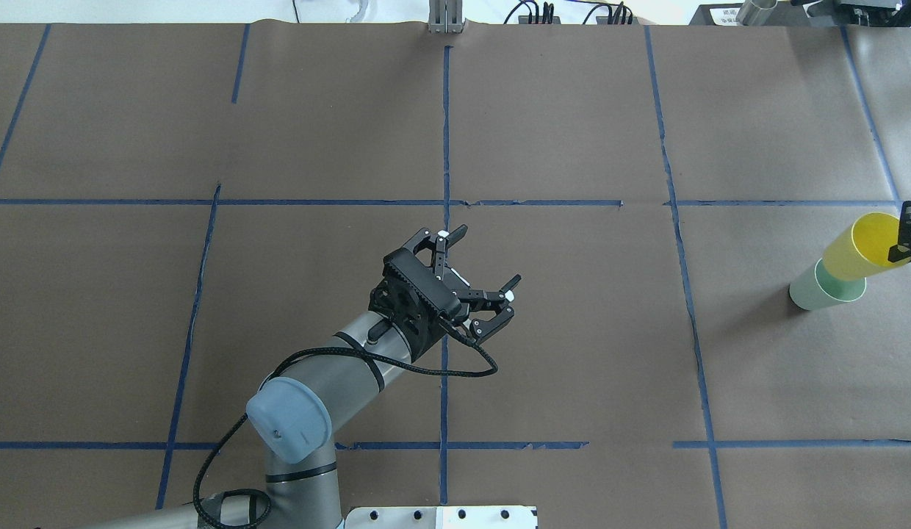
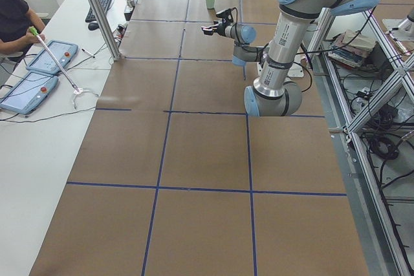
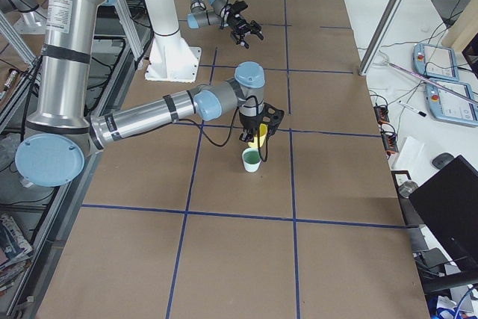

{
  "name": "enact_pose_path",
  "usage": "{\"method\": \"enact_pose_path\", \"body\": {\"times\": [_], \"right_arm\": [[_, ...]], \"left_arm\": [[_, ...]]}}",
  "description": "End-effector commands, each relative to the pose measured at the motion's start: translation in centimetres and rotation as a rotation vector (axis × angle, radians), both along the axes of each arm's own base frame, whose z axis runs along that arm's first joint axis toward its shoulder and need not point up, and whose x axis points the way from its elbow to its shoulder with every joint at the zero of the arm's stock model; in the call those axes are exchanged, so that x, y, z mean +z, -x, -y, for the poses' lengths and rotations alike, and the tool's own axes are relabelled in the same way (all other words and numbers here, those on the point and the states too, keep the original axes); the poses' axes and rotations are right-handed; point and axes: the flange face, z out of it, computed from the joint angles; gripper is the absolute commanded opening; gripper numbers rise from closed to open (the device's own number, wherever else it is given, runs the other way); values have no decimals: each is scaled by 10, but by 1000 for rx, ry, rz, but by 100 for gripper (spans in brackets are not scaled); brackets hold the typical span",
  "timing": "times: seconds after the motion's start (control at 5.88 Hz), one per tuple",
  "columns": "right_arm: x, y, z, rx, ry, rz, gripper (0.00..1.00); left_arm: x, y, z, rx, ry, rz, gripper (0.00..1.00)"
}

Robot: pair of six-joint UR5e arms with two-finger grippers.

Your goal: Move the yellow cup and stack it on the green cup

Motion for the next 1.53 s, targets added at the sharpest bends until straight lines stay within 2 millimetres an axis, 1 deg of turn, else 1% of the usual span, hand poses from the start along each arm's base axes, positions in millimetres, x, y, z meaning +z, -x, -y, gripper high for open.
{"method": "enact_pose_path", "body": {"times": [0.0, 0.34, 0.51, 0.68, 0.85, 1.02, 1.19, 1.36], "right_arm": [[18, -4, -7, -5, 29, -17, 2], [26, -1, -3, -10, 41, -23, 4], [27, 0, -2, -12, 41, -24, 20], [25, 1, -1, 4, 55, -20, 96], [28, 1, -1, 2, 57, -22, 100], [28, 1, -1, -4, 50, -22, 100], [17, 0, -1, -5, 27, -13, 100], [1, -5, -2, 5, -2, -2, 100]], "left_arm": [[1, 0, 0, 4, 11, -7, 100], [2, -1, 0, 4, 11, -6, 100], [1, -1, 0, 4, 11, -7, 100], [1, -1, 0, 4, 11, -7, 100], [1, -1, 0, 4, 11, -7, 100], [1, 0, 2, 1, 11, -7, 100], [-2, 5, 15, -20, 20, 16, 100], [-31, 4, 44, -49, 87, 75, 100]]}}
